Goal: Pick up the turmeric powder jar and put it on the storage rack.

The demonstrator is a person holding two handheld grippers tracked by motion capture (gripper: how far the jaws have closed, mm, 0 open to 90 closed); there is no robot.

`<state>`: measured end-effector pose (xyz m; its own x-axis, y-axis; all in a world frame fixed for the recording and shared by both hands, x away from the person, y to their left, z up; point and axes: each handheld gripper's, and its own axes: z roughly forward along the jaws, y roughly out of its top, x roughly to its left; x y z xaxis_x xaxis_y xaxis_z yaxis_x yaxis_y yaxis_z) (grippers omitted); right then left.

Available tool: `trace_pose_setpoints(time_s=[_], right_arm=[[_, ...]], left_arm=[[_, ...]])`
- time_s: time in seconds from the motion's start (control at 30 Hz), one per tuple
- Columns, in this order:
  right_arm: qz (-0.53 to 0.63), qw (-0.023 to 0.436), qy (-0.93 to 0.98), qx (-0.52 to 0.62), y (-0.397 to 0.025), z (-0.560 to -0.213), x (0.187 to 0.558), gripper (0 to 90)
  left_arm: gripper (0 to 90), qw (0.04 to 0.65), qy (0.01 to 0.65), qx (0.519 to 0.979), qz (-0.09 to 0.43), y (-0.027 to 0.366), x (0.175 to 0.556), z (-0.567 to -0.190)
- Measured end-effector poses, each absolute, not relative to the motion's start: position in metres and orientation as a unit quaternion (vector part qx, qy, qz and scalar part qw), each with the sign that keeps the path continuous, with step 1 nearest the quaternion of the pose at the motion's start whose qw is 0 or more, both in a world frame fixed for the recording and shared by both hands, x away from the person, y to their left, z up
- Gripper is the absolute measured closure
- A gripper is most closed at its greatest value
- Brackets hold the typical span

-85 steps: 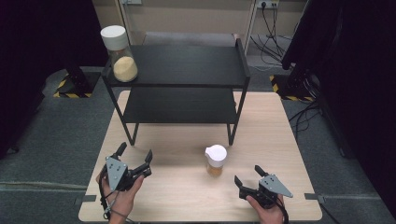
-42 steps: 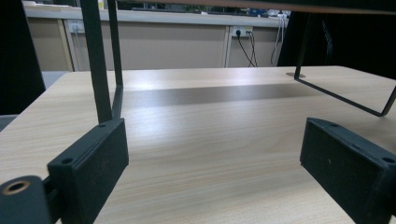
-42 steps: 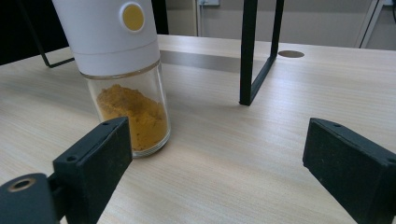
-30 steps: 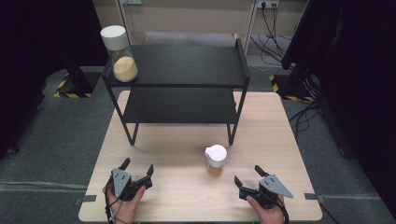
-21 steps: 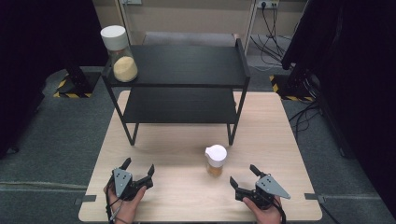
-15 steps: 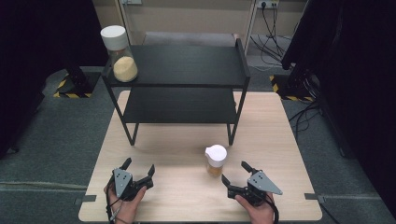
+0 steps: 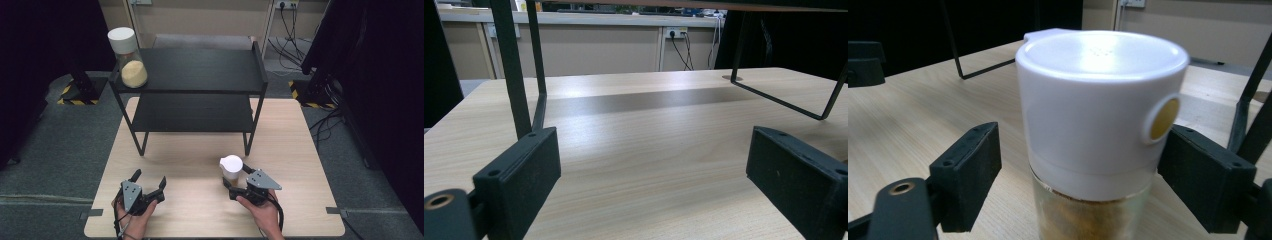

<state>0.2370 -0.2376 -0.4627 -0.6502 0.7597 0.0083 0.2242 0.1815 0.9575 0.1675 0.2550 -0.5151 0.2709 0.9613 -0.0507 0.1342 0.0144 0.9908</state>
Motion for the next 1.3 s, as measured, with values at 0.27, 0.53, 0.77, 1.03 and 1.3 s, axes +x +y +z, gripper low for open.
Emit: trace_pose_setpoints(time_s=[0.27, 0.53, 0.77, 1.03, 1.3], right_arm=[[0.533, 0.257, 0.729, 0.343, -0.234, -0.471, 0.238, 27.9], [0.528, 0.268, 0.726, 0.35, -0.229, -0.472, 0.232, 30.5], [0.528, 0.276, 0.722, 0.352, -0.225, -0.47, 0.225, 30.5], [0.547, 0.305, 0.69, 0.362, -0.225, -0.454, 0.214, 30.4], [0.567, 0.326, 0.666, 0.359, -0.228, -0.433, 0.212, 30.4]], left_arm=[[6.9, 0.539, 0.466, 0.587, 0.384, 0.255, 0.167, -0.515], [6.8, 0.539, 0.466, 0.587, 0.384, 0.255, 0.167, -0.515], [6.9, 0.54, 0.467, 0.586, 0.384, 0.255, 0.167, -0.516], [6.6, 0.545, 0.47, 0.58, 0.382, 0.256, 0.166, -0.517], [6.7, 0.544, 0.471, 0.579, 0.384, 0.255, 0.166, -0.517]])
